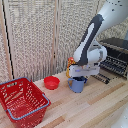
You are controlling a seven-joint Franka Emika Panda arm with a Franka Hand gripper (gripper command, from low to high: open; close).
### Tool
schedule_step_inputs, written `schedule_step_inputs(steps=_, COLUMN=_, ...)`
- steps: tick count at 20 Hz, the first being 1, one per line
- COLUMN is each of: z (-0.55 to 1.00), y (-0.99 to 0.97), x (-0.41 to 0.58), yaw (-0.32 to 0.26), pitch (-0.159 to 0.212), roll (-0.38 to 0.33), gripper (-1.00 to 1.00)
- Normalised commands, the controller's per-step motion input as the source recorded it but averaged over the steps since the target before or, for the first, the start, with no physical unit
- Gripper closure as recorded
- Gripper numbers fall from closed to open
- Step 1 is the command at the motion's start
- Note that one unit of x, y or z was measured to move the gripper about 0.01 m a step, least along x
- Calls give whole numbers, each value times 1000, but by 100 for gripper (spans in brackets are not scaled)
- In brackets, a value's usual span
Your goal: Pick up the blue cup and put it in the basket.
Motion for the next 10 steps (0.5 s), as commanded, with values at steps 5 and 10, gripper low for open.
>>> schedule_step_inputs(steps=5, z=323, y=0, x=-66, yaw=-31, pitch=-2, roll=58, gripper=100)
schedule_step_inputs(steps=10, z=765, y=6, x=142, yaw=-66, pitch=-3, roll=118, gripper=100)
